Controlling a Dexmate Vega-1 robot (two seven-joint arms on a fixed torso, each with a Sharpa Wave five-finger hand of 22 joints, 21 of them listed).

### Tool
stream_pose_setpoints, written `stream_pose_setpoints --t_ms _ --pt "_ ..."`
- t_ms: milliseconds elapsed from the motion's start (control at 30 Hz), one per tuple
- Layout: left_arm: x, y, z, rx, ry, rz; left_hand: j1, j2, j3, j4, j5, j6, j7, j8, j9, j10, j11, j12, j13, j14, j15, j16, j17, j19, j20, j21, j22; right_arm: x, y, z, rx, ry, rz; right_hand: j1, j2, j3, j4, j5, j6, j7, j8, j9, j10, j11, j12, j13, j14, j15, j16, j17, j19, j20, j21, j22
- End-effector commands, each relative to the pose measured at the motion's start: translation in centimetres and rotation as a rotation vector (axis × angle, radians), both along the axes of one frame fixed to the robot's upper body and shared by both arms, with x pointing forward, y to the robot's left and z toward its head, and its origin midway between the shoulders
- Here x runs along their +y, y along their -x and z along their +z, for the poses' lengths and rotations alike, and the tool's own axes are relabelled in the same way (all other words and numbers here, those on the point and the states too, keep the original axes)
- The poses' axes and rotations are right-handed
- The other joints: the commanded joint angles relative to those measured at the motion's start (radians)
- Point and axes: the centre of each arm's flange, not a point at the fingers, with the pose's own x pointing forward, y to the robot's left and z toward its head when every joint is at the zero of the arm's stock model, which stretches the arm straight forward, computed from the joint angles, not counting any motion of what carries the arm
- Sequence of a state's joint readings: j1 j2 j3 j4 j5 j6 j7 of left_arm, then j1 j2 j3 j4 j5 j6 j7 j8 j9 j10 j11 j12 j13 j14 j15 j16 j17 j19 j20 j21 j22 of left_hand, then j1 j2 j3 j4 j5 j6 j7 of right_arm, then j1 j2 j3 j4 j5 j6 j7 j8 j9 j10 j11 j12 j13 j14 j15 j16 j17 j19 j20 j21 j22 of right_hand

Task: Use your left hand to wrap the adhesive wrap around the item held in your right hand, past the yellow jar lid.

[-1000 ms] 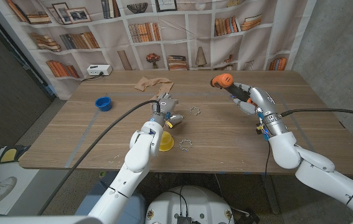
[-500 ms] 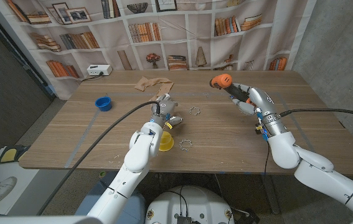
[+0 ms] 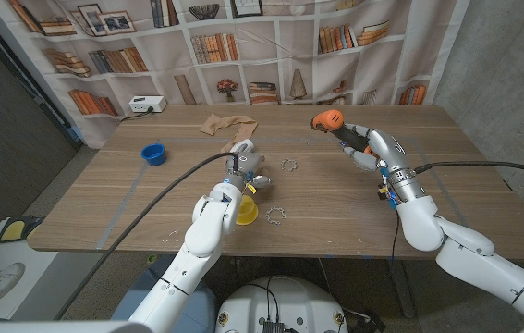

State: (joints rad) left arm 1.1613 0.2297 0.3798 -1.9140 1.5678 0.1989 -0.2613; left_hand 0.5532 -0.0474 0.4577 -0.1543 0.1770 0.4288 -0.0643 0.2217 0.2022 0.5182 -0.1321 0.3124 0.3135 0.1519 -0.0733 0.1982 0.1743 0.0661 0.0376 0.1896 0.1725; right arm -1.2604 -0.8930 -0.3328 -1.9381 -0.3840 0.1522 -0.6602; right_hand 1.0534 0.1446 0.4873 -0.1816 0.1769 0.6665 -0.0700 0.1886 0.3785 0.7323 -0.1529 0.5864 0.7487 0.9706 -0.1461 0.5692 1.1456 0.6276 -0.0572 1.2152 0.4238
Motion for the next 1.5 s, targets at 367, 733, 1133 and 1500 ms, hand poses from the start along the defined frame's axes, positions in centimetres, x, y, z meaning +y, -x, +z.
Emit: stream_pose_setpoints --t_ms 367,733,1133,1500 --pt "0.0 -0.9 -0.9 0.034 -0.007 0.014 0.011 0.001 -0.006 0.001 0.001 0.010 0.003 0.002 0.003 0.011 -0.005 -0.003 0.009 0.009 0.002 0.004 0.004 0.014 0.002 0.004 0.001 0.1 -0.1 0.0 0.007 0.003 0.000 0.002 0.043 0.129 0.115 0.000 0.058 -0.046 0.007 0.006 0.008 -0.004 -0.001 0.003 0.008 -0.080 -0.005 0.004 -0.010 -0.153 0.096 -0.009" --pt "0.0 -0.8 -1.3 0.017 0.005 -0.001 0.009 -0.002 -0.013 0.004 0.000 0.031 -0.003 0.006 0.004 0.042 -0.009 0.004 0.017 0.091 -0.015 0.030 0.008 0.030 0.036 0.009 0.003 0.1 -0.2 0.0 0.008 0.004 -0.001 0.002 0.043 0.130 0.114 -0.001 0.057 -0.046 0.006 0.006 0.008 -0.003 -0.004 0.002 0.011 -0.080 -0.004 0.006 -0.013 -0.153 0.106 -0.020" --pt "0.1 -0.3 -1.8 0.011 0.015 -0.013 0.022 0.032 -0.027 0.005 0.000 0.105 -0.022 0.029 0.009 0.094 -0.016 0.023 0.042 0.403 -0.078 0.170 0.062 0.116 0.076 0.033 0.014 0.1 -0.2 -0.1 0.008 0.003 0.002 0.000 0.043 0.131 0.114 -0.001 0.057 -0.046 0.006 0.007 0.008 -0.003 -0.006 0.002 0.011 -0.079 -0.007 0.004 -0.016 -0.153 0.116 -0.031" --pt "0.3 -0.3 -2.7 0.031 0.017 -0.003 0.062 0.050 -0.038 -0.007 -0.001 0.134 -0.029 0.038 0.014 0.129 -0.034 0.028 0.064 0.512 -0.089 0.292 0.126 0.179 0.074 0.049 0.022 0.3 -0.2 -0.1 0.011 0.005 0.008 -0.001 0.043 0.132 0.113 -0.001 0.058 -0.047 0.006 0.007 0.010 -0.002 -0.006 0.004 0.010 -0.079 -0.008 0.004 -0.020 -0.153 0.126 -0.043"
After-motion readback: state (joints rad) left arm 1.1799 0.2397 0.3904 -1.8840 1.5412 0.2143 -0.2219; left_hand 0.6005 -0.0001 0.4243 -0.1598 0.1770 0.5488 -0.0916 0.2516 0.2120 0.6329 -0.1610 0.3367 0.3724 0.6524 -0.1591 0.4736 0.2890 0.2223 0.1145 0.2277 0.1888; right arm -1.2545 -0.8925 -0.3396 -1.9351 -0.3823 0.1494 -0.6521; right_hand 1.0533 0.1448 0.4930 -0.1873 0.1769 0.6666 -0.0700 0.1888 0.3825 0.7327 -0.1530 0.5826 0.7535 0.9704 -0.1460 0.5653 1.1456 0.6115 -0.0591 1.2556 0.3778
